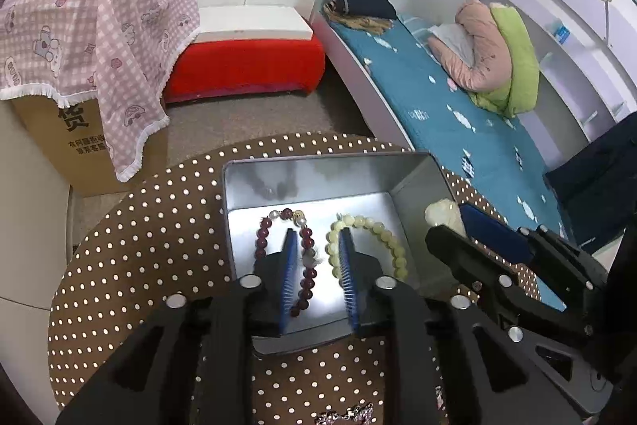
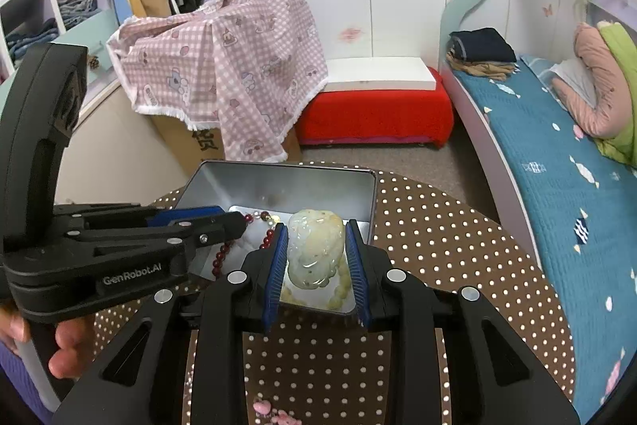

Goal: Organize jewelry
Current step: 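Lower the jade pendant into the tin box and open the right gripper, then move both grippers back over the pink charms and silver chain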

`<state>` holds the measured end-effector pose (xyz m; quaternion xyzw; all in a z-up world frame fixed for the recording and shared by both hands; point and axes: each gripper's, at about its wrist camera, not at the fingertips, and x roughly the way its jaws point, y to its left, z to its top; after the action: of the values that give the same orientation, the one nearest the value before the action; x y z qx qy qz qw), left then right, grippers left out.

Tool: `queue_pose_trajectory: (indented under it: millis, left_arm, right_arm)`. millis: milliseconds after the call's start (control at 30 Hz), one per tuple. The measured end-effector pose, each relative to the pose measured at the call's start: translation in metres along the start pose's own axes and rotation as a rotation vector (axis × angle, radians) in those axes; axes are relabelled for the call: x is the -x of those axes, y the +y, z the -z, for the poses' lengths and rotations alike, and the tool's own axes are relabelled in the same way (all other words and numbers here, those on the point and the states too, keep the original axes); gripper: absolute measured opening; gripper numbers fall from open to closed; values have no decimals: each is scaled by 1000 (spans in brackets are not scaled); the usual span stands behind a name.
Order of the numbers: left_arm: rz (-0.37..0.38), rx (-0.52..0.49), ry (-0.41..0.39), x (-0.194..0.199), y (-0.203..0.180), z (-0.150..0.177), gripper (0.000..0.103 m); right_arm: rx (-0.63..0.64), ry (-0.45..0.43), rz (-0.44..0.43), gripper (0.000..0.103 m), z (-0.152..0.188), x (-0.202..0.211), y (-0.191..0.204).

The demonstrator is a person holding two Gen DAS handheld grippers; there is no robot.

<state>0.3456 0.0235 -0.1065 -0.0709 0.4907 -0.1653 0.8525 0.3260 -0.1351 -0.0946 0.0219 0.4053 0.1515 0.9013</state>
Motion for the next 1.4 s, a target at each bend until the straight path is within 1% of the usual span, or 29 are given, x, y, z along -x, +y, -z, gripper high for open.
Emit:
queue_pose_trajectory:
  millis: [33,233,300,333,433,700,800,833,867,900,1000,1033,1067,1200,1267,1400]
  left_arm:
    - [5,5,-9,2,1,-1,32]
    - [12,18,-46,14,0,0,37]
    - [18,12,-61,21,-2,2,40]
    - [8,4,-74,25,-3,3,43]
    - [-5,-8,-93,31,-5,5,45]
    - [10,-2,-98,36,0,12,46]
    - [11,1,-106,40,3,17,52]
    - [14,-1,-113,43,3,20,54]
    - [12,-2,-116,44,3,21,55]
    - [9,-2,-121,46,3,22,55]
    - [12,3,-140,57,4,28,59]
    - [11,7,-154,62,4,31,64]
    - [8,8,-167,67,5,35,67]
    - [4,7,-209,87,6,48,68]
    - [-11,6,-232,97,5,56,71]
    - [-46,-5,-270,109,2,78,72]
  right_arm:
    - [0,2,-2,30,-1,0,0]
    - [8,9,-8,30,-2,-4,1]
    - [10,9,-9,30,-3,-6,3]
    - [11,9,-10,30,-3,-6,3]
    - [10,13,-15,30,-4,-9,4]
    - [0,23,-8,31,-2,-14,6]
    - [-1,7,-8,32,-3,-9,6]
    - [0,3,-6,34,-2,-7,4]
    - [-3,-5,-4,41,-2,-4,3]
    - [-8,-14,-5,44,-2,0,2]
    - [-13,-39,-11,44,-1,14,0]
    - [-12,-49,-10,45,0,21,-1]
    - [-10,-57,-6,45,2,26,-2]
    - [-9,-88,9,48,10,52,-9]
    - [-10,-104,10,50,19,66,-14]
    - [-11,-127,30,51,40,90,-22]
